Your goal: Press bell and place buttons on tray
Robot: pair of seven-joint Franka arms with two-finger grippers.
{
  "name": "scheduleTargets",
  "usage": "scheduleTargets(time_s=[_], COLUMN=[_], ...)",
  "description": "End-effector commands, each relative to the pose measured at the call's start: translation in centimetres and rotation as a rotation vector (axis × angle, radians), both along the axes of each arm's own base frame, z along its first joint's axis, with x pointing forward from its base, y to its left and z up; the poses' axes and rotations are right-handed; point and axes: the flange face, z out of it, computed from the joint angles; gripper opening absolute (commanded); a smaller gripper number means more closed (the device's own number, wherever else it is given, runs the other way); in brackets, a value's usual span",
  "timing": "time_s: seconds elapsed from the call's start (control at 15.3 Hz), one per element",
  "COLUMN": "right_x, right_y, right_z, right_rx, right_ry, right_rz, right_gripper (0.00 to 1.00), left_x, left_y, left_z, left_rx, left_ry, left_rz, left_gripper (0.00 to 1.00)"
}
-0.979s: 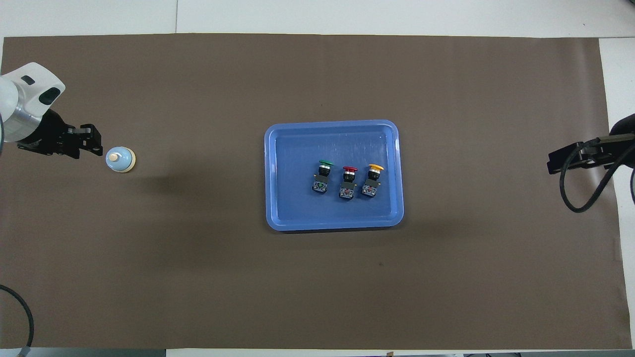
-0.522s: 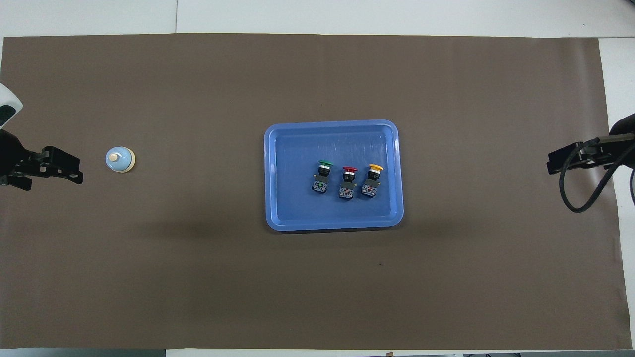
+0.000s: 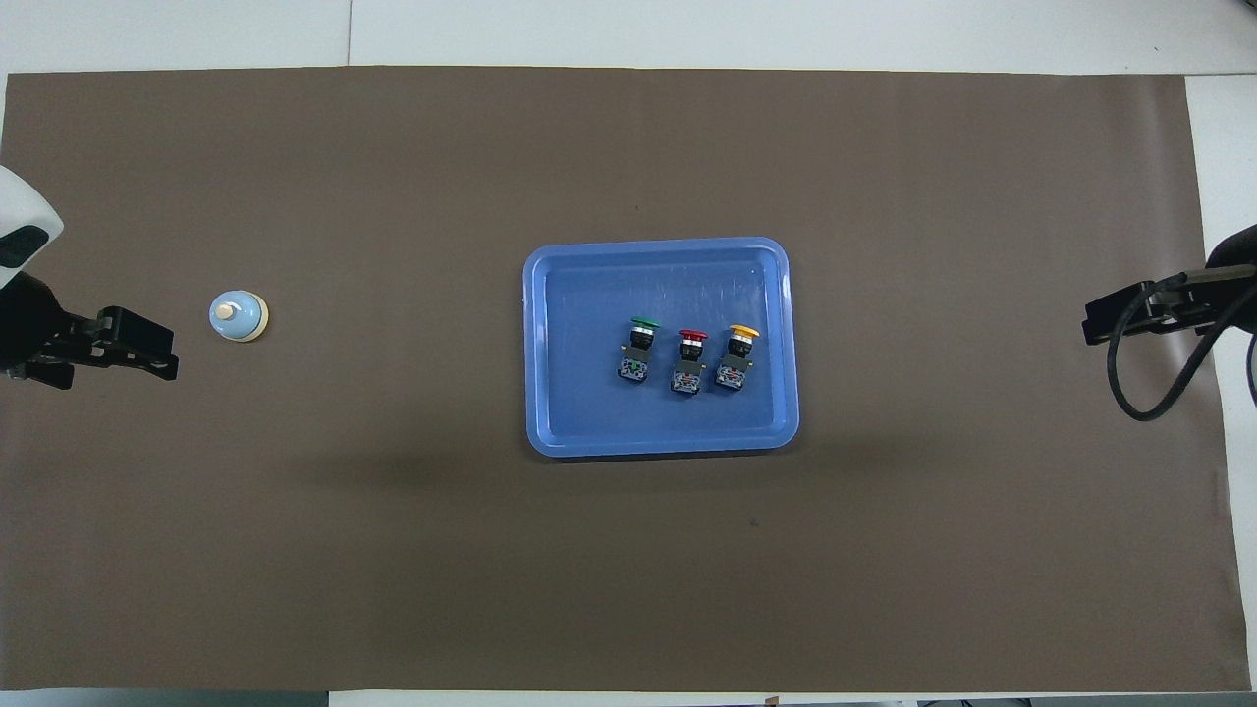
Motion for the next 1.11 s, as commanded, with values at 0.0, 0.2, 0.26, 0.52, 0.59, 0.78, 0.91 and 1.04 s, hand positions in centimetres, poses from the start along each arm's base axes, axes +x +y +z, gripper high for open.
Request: scheduleTargets(time_s=[0.0,0.2,0.26,0.52,0.59,0.78,0.91,1.04], right_x=[-0.8,-0.8,-0.8,-0.8,-0.8,-0.8,-0.8,-0.8], right_y=[-0.2,-0.2,-0.2,-0.2,-0.2,-0.2,-0.2,-0.2], right_z=[0.2,0.2,0.2,0.2,0.2,0.2,0.2,0.2], right_rx=[-0.011,-0.011,-0.011,-0.011,-0.011,-0.011,-0.011,-0.011], right_ry=[0.006,0.006,0.006,0.006,0.006,0.006,0.006,0.006], right_rz=[0.006,0.006,0.006,0.006,0.006,0.006,0.006,0.006], right_gripper=[1.00,1.00,1.00,1.00,1.00,1.00,1.00,1.00], left_x=[-0.7,-0.8,-0.8,-0.1,-0.1,0.0,0.2,0.3], left_y=[0.0,-0.9,-1.5,-1.6,-1.7,-1.1,-0.9,-1.5], left_z=[-0.3,-0.4,0.1,2.0,2.0,2.3,2.5,2.4], left_rx=[-0.011,-0.001,-0.001,-0.004,-0.004,-0.005,-0.005,-0.005], left_ry=[-0.003,0.024,0.022,-0.003,-0.004,-0.019,-0.040,-0.043], left_rz=[-0.005,-0.022,-0.034,-0.030,-0.033,-0.023,-0.016,-0.029], left_gripper=[1.00,1.00,1.00,1.00,1.00,1.00,1.00,1.00])
